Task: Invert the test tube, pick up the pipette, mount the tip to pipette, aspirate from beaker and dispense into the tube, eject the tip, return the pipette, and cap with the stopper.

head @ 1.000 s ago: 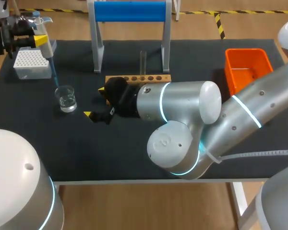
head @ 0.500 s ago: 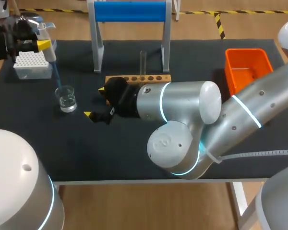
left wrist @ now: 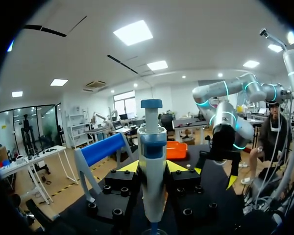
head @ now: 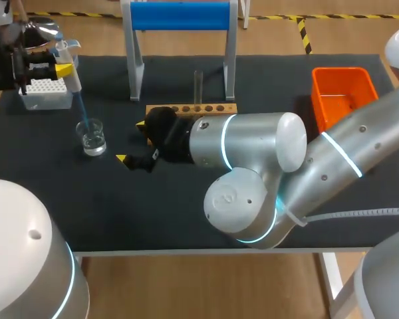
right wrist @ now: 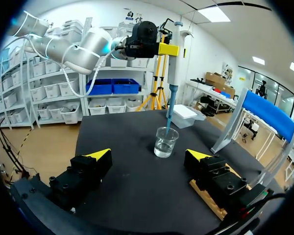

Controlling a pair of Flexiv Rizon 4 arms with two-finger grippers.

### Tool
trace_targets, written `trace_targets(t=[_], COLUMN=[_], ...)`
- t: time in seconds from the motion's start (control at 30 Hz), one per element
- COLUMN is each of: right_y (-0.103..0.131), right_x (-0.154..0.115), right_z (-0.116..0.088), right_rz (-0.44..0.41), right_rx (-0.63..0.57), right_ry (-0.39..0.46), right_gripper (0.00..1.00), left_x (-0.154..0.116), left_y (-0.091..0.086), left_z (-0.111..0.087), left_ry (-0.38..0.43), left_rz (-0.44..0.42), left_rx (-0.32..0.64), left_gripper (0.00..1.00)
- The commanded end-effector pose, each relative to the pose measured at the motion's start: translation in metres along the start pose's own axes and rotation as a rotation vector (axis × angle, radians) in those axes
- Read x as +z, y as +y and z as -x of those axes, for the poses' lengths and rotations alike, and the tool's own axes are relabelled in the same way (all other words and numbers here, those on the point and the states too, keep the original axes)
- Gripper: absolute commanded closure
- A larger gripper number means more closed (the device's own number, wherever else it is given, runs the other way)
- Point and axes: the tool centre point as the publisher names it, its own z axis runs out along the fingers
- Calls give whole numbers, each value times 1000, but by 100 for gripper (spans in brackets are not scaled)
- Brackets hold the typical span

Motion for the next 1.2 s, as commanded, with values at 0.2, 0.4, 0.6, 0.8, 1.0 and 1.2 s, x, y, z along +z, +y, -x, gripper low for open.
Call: trace_targets(t=[0.2, 0.4, 0.6, 0.8, 1.0, 1.2], right_y=[-1, -1, -1, -1, -1, -1], right_x=[1, 1, 1, 1, 1, 1], right_z=[-1, -1, -1, -1, -1, -1], right_rz=[4, 4, 4, 4, 4, 4], right_rx=[1, 1, 1, 1, 1, 1], right_ry=[-2, -2, -2, -2, -2, -2], right_gripper=[0, 0, 0, 0, 0, 0], left_x=[0, -1, -1, -1, 0, 0], left_y=[13, 19, 25, 31, 36, 40], left_z=[4, 5, 5, 6, 8, 8], left_ry=[10, 7, 10, 9, 12, 16], left_rz=[-14, -15, -13, -13, -15, -15], left_rx=[-13, -14, -30, -41, -53, -63], left_gripper=[100, 100, 100, 100, 100, 100])
